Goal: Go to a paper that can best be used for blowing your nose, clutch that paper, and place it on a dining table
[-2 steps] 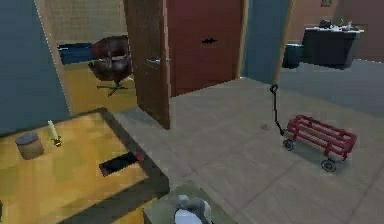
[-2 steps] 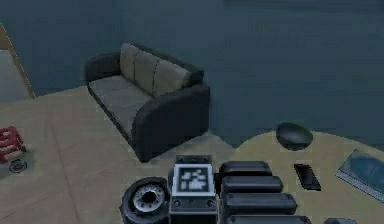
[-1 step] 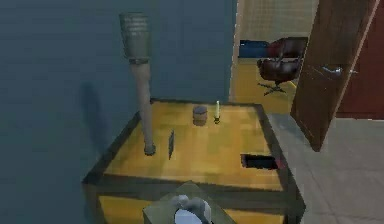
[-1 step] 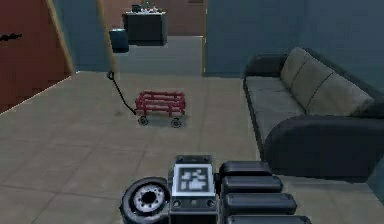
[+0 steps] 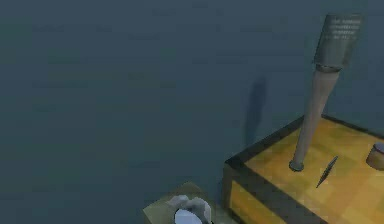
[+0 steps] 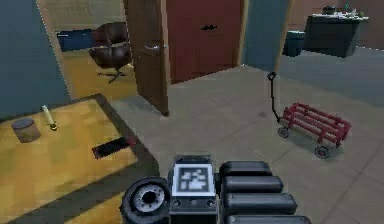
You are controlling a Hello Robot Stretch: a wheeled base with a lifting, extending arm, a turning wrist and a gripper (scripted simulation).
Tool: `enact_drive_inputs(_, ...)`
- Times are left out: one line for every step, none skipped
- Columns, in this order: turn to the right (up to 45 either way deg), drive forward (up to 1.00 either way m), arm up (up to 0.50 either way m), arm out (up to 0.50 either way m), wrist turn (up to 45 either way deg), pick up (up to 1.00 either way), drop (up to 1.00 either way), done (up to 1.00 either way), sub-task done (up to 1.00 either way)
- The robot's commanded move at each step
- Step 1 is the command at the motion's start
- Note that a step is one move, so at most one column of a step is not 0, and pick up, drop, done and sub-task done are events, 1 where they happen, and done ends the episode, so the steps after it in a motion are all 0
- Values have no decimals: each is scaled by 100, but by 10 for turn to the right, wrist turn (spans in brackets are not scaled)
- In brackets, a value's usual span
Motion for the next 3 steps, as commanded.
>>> enact_drive_inputs(-450,0,0,0,0,0,0,0,0)
enact_drive_inputs(-360,0,0,0,0,0,0,0,0)
enact_drive_inputs(-450,0,0,0,0,0,0,0,0)
